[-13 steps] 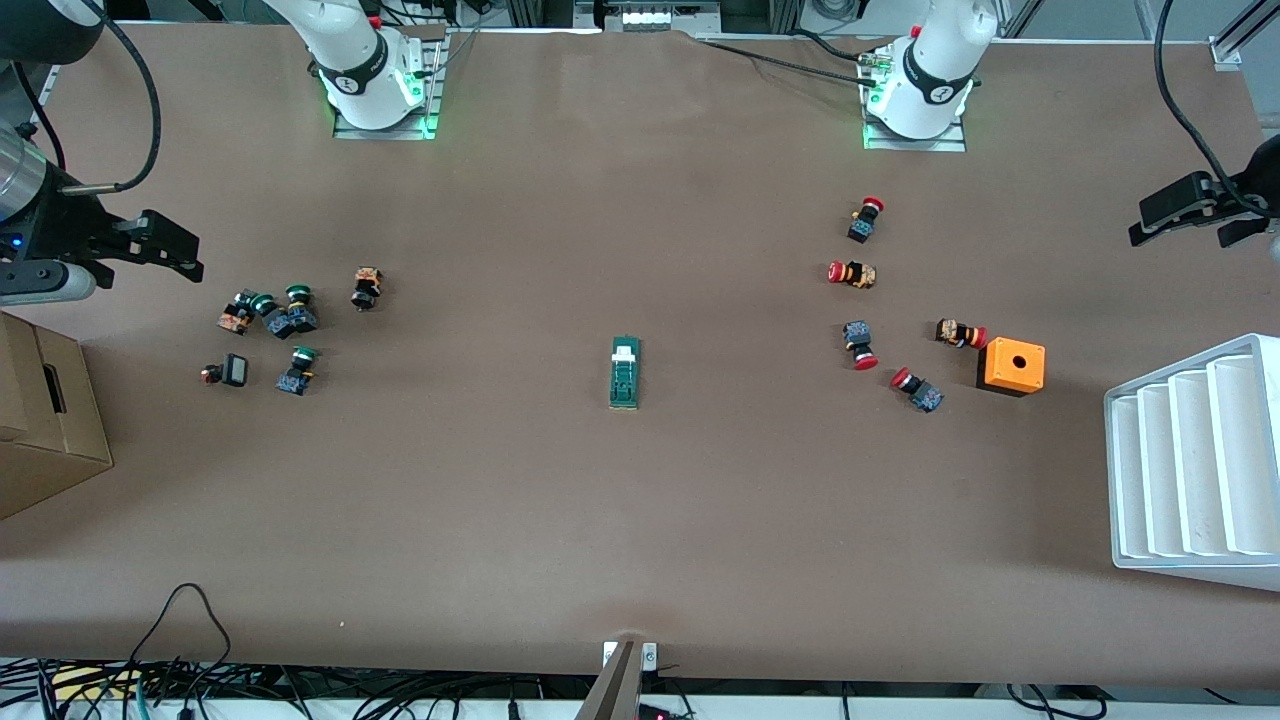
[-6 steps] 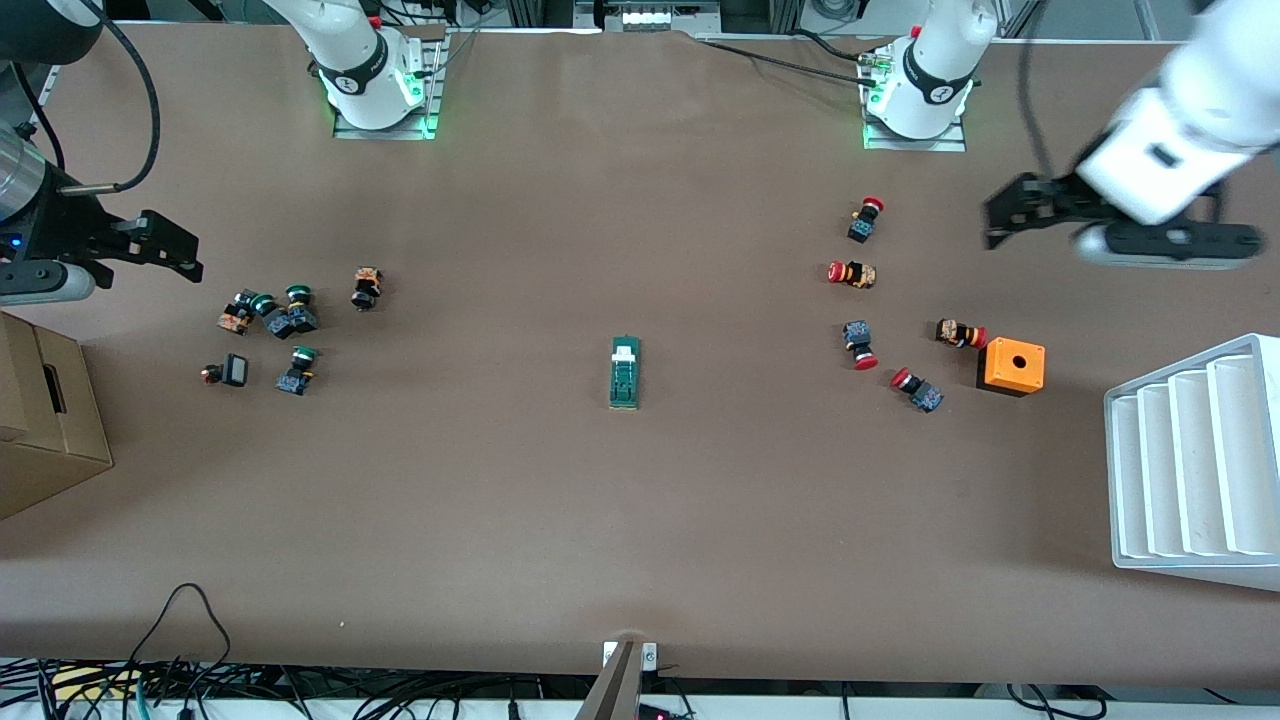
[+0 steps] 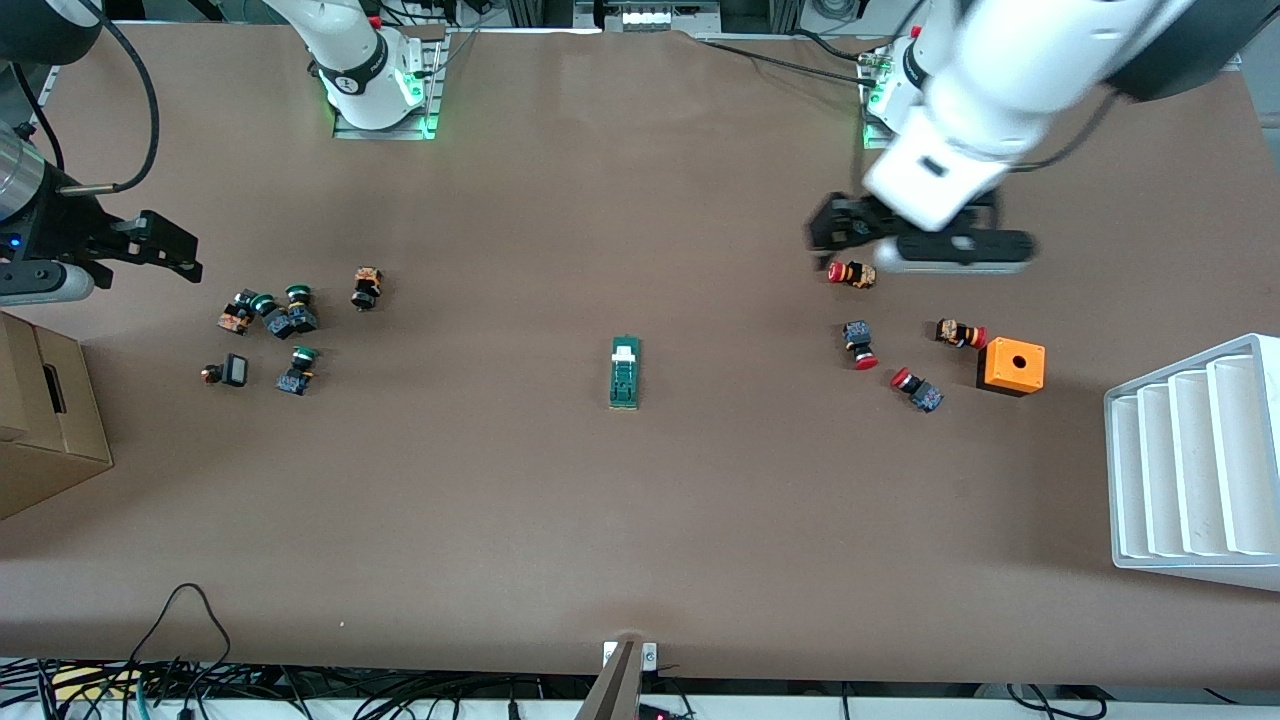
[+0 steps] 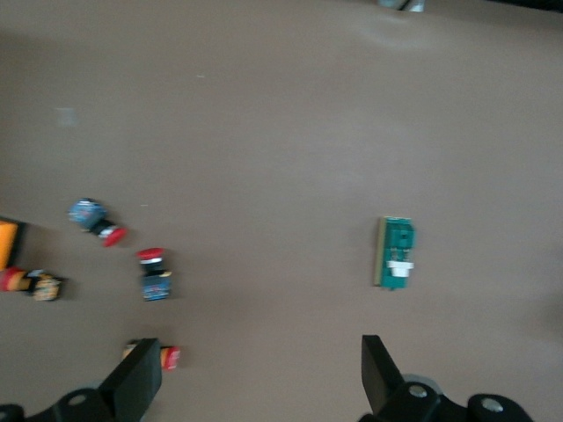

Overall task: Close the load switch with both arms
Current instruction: 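Move the left gripper over the green knife switch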

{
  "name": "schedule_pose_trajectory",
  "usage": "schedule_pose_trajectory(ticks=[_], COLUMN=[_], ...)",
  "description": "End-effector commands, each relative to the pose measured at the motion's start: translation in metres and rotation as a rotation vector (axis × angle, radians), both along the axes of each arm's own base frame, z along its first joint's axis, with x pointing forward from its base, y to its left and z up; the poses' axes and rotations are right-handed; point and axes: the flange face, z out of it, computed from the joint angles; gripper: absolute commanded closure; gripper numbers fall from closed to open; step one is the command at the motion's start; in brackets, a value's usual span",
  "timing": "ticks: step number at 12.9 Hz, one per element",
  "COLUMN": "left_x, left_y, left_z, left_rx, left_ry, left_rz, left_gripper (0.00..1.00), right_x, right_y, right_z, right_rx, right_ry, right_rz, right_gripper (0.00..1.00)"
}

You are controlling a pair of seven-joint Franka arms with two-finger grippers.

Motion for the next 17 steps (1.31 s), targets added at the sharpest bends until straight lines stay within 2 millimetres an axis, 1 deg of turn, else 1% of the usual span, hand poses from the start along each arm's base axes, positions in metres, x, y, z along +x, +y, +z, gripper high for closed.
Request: schedule_pose_trajectory(ticks=[1,2,4,6,7,8,9,10,11,13,14,15,17], left_x=[-0.012,-0.019,-0.031,-0.045,-0.055,-0.062,-0.072,-0.078,-0.083,-0.093,-0.1,-0.103,-0.117], left_y=[-0.058,-0.076,-0.103,-0.132,-0.147,-0.162,-0.181,-0.193,-0.202,-0.215,-0.22,-0.223,-0.231], left_z=[-0.03,-0.047,-0.08,-0.108,-0.123,-0.141,-0.163,-0.192,-0.218,-0.27,-0.293,-0.313,-0.344], left_rx=[0.009,0.021,0.028,0.036,0.057,0.075,0.09,0.107,0.114,0.087,0.071,0.051,0.015], left_ry=[-0.082,-0.119,-0.196,-0.258,-0.296,-0.342,-0.386,-0.438,-0.497,-0.561,-0.587,-0.608,-0.642], left_rz=[0.011,0.008,0.004,0.012,0.012,0.01,0.011,0.026,0.04,0.079,0.09,0.114,0.127], left_gripper=[0.0,0.0,0.0,0.0,0.0,0.0,0.0,0.0,0.0,0.0,0.0,0.0,0.0], right_x=[0.005,0.008,0.01,0.015,0.018,0.02,0.02,0.021,0.022,0.022,0.023,0.025,0.027], right_y=[0.0,0.0,-0.001,0.004,0.004,0.005,0.009,0.014,0.015,0.015,0.016,0.015,0.015], right_z=[0.0,-0.002,-0.006,-0.019,-0.029,-0.041,-0.04,-0.044,-0.048,-0.05,-0.051,-0.057,-0.057], right_rx=[0.005,0.005,0.004,0.004,0.005,0.005,0.002,0.003,0.003,0.004,0.004,-0.002,0.006], right_ry=[-0.011,-0.017,-0.015,0.008,0.034,0.062,0.061,0.067,0.073,0.079,0.08,0.089,0.079], right_rz=[0.002,0.001,-0.001,0.005,0.01,0.009,0.022,0.025,0.032,0.078,0.075,0.078,0.075], right_gripper=[0.01,0.01,0.01,0.01,0.01,0.01,0.01,0.01,0.01,0.01,0.01,0.01,0.01])
